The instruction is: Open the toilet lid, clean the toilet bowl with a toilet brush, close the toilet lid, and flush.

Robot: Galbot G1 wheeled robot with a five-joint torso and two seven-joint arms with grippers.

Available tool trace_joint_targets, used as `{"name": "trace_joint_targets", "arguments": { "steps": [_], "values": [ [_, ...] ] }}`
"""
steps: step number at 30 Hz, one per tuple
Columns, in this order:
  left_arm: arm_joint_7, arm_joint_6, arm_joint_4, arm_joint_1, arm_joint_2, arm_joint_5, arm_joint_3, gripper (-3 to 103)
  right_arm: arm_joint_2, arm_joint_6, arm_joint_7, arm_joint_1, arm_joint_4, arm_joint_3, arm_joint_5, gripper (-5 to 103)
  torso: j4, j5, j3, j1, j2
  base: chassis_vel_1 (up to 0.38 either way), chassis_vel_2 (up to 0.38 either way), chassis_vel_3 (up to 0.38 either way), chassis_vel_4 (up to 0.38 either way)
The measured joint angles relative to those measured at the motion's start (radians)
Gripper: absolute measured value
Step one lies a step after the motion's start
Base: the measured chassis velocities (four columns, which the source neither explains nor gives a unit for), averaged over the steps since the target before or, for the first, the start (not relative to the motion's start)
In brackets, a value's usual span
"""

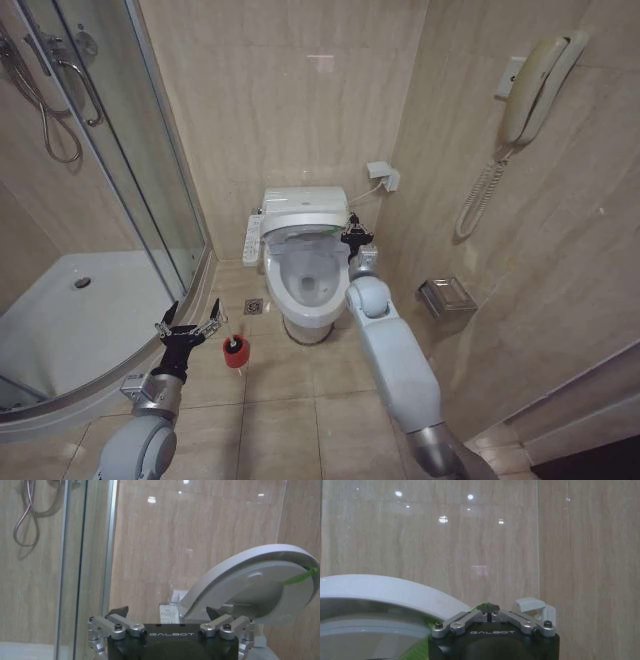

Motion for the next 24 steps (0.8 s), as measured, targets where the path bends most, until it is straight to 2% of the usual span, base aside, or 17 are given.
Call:
{"name": "trace_joint_targets", "arguments": {
  "steps": [16, 24],
  "values": [
    [0.0, 0.0, 0.0, 0.0, 0.0, 0.0, 0.0, 100, 0.016, -0.004, 0.008, 0.019, -0.019, 0.0, -0.03, 1, -0.0004, -0.0001, 0.0, 0.0, 0.0, 0.0, 0.0, 0.0, 0.0],
    [0.0, 0.0, 0.0, 0.0, 0.0, 0.0, 0.0, 100, 0.017, -0.001, 0.008, 0.019, -0.016, 0.001, -0.044, 1, -0.0003, -0.0003, 0.0, 0.0, 0.0, -0.1, 0.115, 0.094, -0.094]
  ]
}}
